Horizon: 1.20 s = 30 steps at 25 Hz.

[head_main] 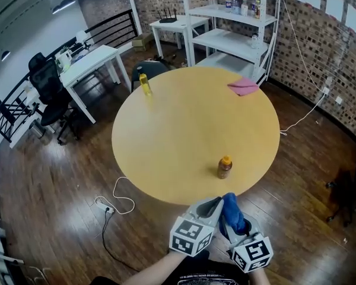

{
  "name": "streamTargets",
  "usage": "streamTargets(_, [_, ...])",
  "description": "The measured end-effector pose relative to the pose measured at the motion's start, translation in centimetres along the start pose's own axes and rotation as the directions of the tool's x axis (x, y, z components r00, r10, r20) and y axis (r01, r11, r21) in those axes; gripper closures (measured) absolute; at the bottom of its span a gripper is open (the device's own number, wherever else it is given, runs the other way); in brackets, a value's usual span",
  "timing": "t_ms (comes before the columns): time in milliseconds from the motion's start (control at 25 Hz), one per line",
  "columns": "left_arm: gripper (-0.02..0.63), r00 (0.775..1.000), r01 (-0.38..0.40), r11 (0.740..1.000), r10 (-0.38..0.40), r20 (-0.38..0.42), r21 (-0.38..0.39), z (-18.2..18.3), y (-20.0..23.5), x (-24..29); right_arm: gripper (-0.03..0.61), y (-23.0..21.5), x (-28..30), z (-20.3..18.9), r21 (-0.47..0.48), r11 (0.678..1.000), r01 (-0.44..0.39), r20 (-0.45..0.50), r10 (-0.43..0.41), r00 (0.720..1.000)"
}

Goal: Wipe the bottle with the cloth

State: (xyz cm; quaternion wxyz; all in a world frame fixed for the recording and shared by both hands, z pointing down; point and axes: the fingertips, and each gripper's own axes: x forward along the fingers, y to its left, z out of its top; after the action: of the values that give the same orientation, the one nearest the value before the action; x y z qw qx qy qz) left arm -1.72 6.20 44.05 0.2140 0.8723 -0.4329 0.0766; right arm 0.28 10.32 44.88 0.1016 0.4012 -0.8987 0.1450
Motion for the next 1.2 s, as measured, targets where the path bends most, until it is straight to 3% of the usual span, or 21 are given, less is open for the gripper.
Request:
streamTargets(280, [0.611,1.000,0.028,1.000,-0.028,0.009,0.014,1.2,3.8,2.2,0.494,-1.0,3.8,0.8,0.000,1.000,0.026,0.009,-0.026,1.000])
streamTargets(520, [0.609,0.998,0.063,0.996,-0.064,0.020,0.061,2.8,5.5,4.1,0.494,-1.7,5.2,0.5,-0.007,1.000,-0.016,-0.017,0.016,1.000])
streamTargets(880, [0.565,0.993,0.114,0.981,-0.114,-0.008,0.154,4.5,7.8,8.5,0.494,-3.6,8.1,-1.1,-0.023,0.989,-0.147,-0.086,0.144,0.986])
streamTargets(1200, [0.518,0.985,0.167,0.971,-0.158,-0.062,0.173,4.2,9.2,10.1,0.494,-2.7,11.9,-2.8,-0.064,0.938,-0.340,-0.151,0.328,0.933])
